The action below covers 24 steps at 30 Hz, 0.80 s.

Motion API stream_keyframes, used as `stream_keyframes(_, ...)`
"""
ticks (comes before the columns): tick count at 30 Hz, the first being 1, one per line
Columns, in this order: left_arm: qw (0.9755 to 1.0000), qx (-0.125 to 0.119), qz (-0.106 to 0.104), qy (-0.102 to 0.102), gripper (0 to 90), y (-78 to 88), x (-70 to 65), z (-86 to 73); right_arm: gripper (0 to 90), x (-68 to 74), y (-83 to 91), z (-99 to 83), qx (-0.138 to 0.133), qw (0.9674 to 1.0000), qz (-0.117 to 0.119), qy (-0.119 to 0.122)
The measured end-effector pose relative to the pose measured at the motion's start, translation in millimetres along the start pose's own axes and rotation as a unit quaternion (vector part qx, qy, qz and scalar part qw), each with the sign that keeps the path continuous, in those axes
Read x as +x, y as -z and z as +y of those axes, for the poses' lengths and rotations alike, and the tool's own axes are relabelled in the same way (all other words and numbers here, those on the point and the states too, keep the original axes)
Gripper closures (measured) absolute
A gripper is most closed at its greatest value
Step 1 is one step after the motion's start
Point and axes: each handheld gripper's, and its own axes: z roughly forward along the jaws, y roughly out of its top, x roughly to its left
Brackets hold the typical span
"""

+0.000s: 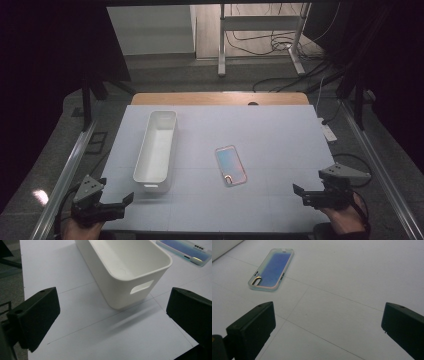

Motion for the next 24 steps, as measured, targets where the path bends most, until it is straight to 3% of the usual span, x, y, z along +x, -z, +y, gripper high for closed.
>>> stream_keyframes(24, 0.9997, 0.003, -0.022, 0.004, 0.9, -0.8, 3.0, -0.1, 0.0, 1.2, -2.5, 1.0, 0.012, 0.9998, 0.009, 0.01)
